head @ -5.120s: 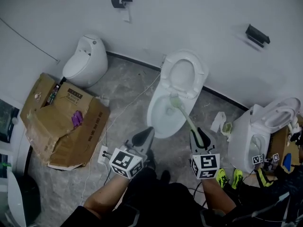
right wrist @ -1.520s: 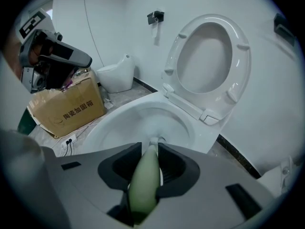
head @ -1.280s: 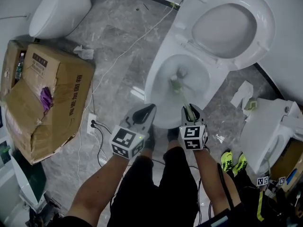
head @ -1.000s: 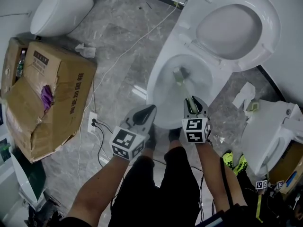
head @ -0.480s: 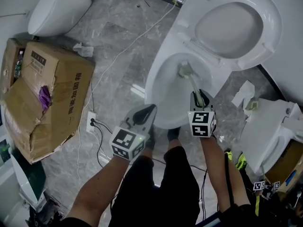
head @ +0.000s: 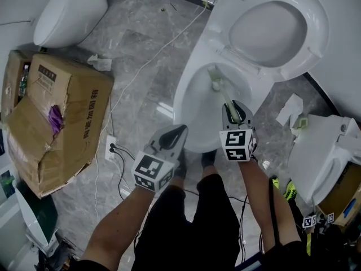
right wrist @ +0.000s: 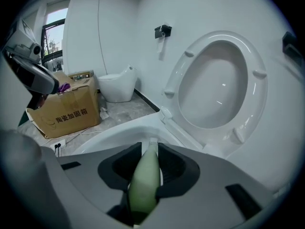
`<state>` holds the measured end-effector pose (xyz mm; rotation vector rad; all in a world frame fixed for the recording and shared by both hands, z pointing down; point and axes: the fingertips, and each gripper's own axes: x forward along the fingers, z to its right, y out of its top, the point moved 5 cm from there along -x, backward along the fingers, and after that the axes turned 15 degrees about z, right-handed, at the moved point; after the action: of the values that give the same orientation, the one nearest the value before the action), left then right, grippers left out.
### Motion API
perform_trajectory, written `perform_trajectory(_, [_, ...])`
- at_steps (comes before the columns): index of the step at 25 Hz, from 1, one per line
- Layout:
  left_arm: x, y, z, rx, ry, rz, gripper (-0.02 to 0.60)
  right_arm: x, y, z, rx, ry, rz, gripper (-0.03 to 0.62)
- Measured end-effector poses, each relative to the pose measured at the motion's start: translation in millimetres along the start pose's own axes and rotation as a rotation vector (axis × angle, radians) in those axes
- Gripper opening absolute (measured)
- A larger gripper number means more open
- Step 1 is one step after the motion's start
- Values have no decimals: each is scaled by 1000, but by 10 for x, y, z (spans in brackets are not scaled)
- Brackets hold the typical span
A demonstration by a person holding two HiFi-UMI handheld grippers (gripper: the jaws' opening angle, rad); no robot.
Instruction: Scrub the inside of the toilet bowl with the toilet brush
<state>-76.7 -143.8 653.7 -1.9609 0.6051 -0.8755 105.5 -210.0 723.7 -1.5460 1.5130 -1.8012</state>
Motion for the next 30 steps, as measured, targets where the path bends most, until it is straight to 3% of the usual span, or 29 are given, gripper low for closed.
perform_trajectory(7, [-59,-45,69,7,-19,-20,9,-164,-116,281,-36,-98,-42,114])
perform_trajectory(19, [-145,20,209,33,-33,-24,9,-814,-329,315,-21,-160,-112,114])
perform_trajectory(30, [-250,139,441,61,-86,-15,8,-1297,-432,44,7,-110,-156,114])
